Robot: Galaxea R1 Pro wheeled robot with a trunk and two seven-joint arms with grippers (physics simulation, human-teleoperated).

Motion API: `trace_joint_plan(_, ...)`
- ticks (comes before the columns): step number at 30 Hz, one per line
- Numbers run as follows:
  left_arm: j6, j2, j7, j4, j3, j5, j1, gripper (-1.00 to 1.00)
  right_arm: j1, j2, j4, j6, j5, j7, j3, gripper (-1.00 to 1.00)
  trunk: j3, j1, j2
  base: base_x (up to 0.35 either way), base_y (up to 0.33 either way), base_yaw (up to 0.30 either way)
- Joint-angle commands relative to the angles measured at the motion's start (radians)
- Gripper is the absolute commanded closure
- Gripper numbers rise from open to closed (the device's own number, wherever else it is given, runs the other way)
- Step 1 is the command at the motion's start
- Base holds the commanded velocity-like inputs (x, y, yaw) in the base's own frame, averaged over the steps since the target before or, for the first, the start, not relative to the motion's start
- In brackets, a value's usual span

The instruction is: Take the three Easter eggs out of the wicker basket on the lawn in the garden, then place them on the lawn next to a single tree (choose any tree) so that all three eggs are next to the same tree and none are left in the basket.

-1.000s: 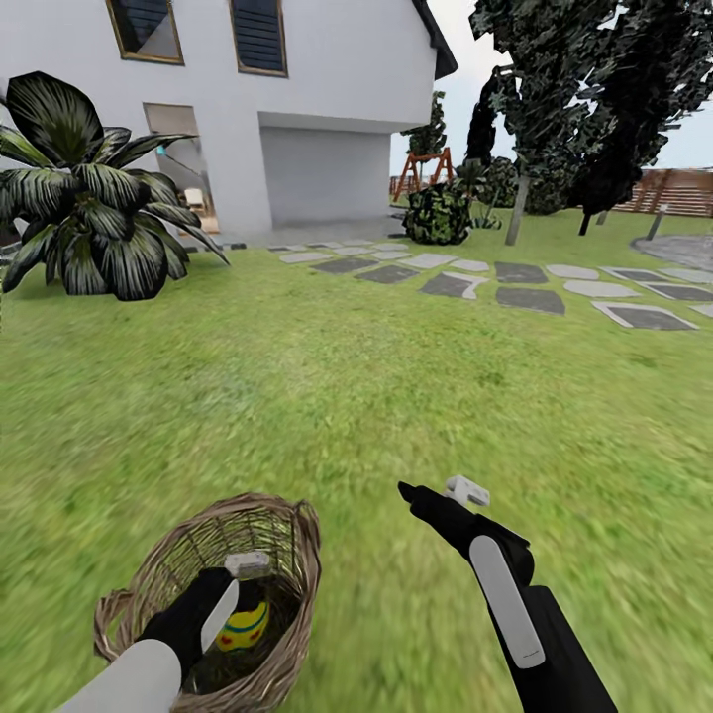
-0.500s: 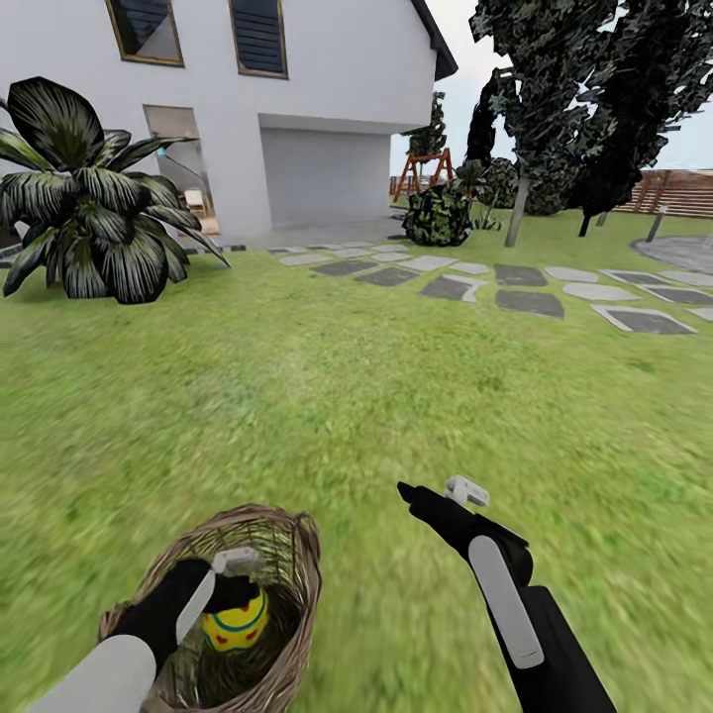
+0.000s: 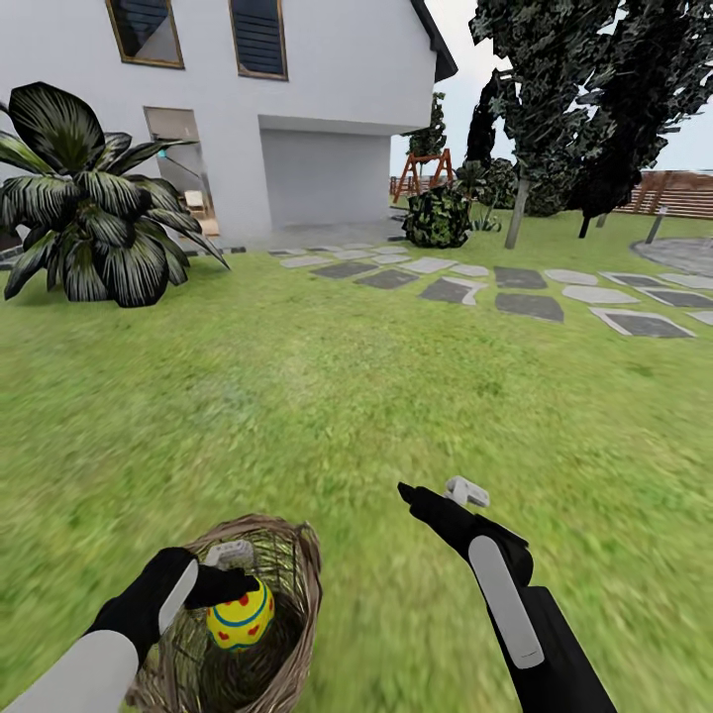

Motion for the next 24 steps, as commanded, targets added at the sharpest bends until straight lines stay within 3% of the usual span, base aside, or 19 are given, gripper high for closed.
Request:
trace_joint_plan(1, 0.019, 0.001, 0.000, -0.014, 0.013, 0.006, 0.000, 1.00, 0.000, 0.000, 0.000, 0.001, -0.010, -0.010, 0.001, -1.00, 0.002, -0.004, 0.007, 0.000, 0.000, 0.000)
trace_joint_plan(5, 0.034, 0.001, 0.000, -0.028, 0.054, 0.006, 0.000, 1.00, -0.001, 0.001, 0.001, 0.001, -0.010, -0.010, 0.002, -1.00, 0.015, -0.019, 0.035, 0.000, 0.000, 0.000)
trace_joint_plan(24, 0.041, 0.000, 0.000, -0.029, 0.060, 0.006, 0.000, 1.00, -0.001, 0.003, 0.026, -0.001, -0.010, -0.010, 0.002, -1.00, 0.074, -0.092, 0.168, -0.095, 0.000, 0.000)
